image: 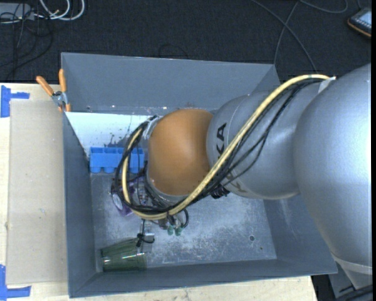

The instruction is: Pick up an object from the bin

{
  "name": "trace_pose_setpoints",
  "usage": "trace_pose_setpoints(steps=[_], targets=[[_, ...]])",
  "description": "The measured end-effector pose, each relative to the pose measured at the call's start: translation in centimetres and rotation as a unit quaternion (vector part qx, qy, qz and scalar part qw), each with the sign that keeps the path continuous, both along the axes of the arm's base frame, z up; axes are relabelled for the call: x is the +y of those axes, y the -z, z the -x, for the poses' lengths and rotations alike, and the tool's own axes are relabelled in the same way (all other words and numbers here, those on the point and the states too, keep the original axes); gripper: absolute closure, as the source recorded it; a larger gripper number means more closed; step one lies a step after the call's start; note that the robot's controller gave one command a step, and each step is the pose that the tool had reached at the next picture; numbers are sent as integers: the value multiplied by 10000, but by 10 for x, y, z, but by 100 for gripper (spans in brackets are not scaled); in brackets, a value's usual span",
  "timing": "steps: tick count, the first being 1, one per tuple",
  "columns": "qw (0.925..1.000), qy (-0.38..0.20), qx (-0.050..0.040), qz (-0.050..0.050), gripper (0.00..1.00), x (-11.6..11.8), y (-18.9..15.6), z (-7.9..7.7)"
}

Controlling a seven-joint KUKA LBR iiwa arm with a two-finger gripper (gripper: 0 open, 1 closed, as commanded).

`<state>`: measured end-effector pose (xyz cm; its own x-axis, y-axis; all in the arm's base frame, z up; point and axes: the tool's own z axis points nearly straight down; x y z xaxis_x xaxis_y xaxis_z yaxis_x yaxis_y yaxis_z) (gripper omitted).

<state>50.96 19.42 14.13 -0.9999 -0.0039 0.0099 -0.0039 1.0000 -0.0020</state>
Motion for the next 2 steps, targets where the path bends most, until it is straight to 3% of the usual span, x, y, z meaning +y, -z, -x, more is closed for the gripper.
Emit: trace_pose_setpoints(steps=[1,2], targets=[[10000,28,-33,-8,0,-1,-4,-2],[9930,-1181,4,-8,0,12,0,27]])
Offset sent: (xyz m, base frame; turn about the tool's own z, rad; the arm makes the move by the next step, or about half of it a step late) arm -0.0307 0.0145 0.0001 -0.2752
